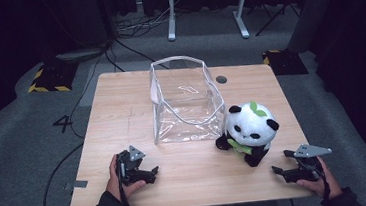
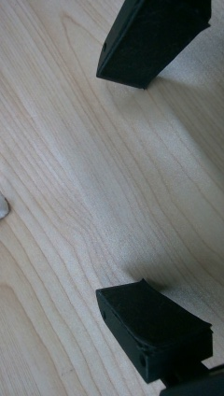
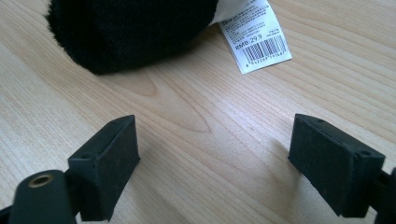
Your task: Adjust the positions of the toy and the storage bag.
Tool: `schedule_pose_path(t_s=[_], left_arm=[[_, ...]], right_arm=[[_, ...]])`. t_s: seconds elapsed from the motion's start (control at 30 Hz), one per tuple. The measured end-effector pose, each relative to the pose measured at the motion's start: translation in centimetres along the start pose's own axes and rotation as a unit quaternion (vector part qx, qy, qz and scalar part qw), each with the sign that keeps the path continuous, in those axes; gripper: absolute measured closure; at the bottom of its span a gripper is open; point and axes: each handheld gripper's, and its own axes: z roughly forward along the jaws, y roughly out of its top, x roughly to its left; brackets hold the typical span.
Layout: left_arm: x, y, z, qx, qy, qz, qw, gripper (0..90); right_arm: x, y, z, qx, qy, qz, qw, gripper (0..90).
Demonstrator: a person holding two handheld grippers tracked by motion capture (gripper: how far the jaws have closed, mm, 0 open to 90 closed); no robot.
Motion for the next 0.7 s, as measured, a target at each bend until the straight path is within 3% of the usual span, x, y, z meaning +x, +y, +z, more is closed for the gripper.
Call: schedule_pose_path(t_s=[0.17, 0.23, 0.27, 0.4, 0.53, 0.57, 0.7], left_arm=[[-0.1, 0.3, 0.2, 0.001, 0.012, -0.020, 0.9997, 0.5], [-0.1, 0.3, 0.1, 0.003, 0.011, -0.013, 0.9999, 0.7], [-0.1, 0.1, 0.0, -0.009, 0.003, -0.005, 0.9999, 6.4], [0.0, 0.0, -0.1, -0.015, 0.005, -0.010, 0.9998, 10.9], [0.2, 0.0, -0.1, -0.014, -0.003, 0.001, 0.9999, 10.2], [0.2, 0.1, -0.1, -0.013, -0.003, 0.004, 0.9999, 10.0], [0.2, 0.1, -0.1, -0.013, -0.001, 0.004, 0.9999, 10.0]], right_arm=[[0.0, 0.0, 0.0, 0.000, -0.001, 0.001, 1.0000, 15.8], [0.0, 0.0, 0.0, 0.000, -0.001, 0.001, 1.0000, 15.8], [0.0, 0.0, 0.0, 0.002, 0.000, 0.000, 1.0000, 15.8], [-0.3, 0.3, 0.0, 0.007, 0.005, 0.005, 1.0000, 19.3], [-0.5, 0.8, -0.6, -0.013, 0.017, 0.009, 0.9997, 18.6], [-0.5, 1.3, -1.4, -0.033, 0.011, 0.012, 0.9993, 18.3], [-0.1, 2.1, -2.8, -0.058, 0.003, 0.009, 0.9983, 17.7]])
